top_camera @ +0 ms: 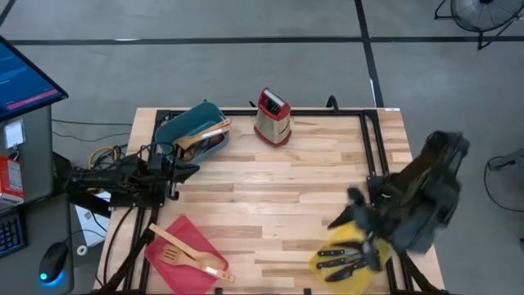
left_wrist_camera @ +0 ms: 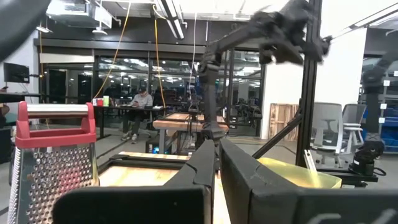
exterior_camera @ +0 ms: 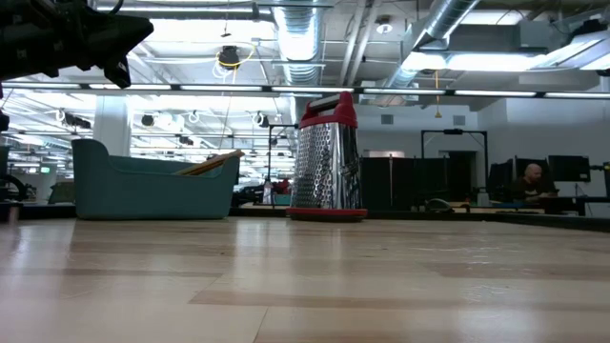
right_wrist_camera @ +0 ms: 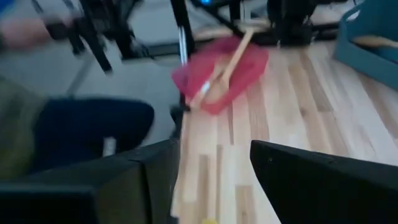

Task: Pick & Place Kitchen Items
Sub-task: Return to Home Position

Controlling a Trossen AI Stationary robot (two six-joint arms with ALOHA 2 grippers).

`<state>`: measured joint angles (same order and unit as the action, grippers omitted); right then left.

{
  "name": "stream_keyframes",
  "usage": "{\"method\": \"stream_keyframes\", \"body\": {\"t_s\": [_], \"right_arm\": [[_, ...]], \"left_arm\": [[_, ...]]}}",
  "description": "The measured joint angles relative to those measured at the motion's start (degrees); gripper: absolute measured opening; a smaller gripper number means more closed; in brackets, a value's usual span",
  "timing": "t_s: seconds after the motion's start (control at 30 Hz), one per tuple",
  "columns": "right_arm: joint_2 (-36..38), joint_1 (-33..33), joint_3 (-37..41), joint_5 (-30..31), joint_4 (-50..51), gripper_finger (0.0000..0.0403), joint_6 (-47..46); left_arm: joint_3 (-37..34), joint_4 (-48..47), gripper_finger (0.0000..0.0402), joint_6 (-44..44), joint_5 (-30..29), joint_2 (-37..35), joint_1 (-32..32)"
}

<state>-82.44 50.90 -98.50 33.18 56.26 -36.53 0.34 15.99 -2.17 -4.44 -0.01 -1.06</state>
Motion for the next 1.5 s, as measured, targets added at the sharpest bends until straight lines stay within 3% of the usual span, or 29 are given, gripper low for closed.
{"method": "stream_keyframes", "body": {"t_s": [0.13,0.3,0.37,0.5,0.57,0.87,1.03,1.2,1.27,1.5], "right_arm": [[7.08,-0.27,-0.1,1.07,-0.62,0.0202,-1.1],[13.15,-1.34,0.98,1.51,-5.45,0.0202,16.39],[16.72,-2.22,3.67,-4.48,-13.46,0.0203,25.57],[24.98,-5.27,13.22,-24.96,-28.01,0.0206,40.2],[29.82,-7.85,19.73,-27.56,-33.6,0.0205,40.96],[50.38,-19.21,51.81,-28.49,-57.7,0.0202,33.81],[66.41,-22.8,65.25,-33.13,-70.28,0.0205,34.3],[81.25,-24.03,74.69,-32.23,-69.89,0.0203,34.11],[82.16,-24.46,76.71,-32.34,-71.44,0.0202,34.63],[82.12,-25.58,75.56,-30.17,-60.72,0.0203,34.16]], "left_arm": [[0.0,0.07,0.0008,0.0,0.01,0.0,-0.02],[0.0,0.12,0.0008,-0.01,-0.01,0.0,-0.02],[0.0,0.14,0.0008,0.0,0.0,0.0,-0.02],[0.0,0.45,0.0008,-0.01,0.01,0.0,-0.02],[0.0,0.46,0.0008,0.0,0.01,0.0,-0.02],[0.0,0.55,0.0008,0.0,-0.01,0.0,-0.02],[0.0,0.65,0.0008,0.0,0.0,0.0,-0.02],[0.0,0.9,0.0008,0.0,-0.01,0.0,-0.02],[0.0,0.94,0.0008,-0.02,-0.01,0.0,-0.04],[0.0,1.84,0.0008,0.0,-0.07,0.0,-0.04]]}}
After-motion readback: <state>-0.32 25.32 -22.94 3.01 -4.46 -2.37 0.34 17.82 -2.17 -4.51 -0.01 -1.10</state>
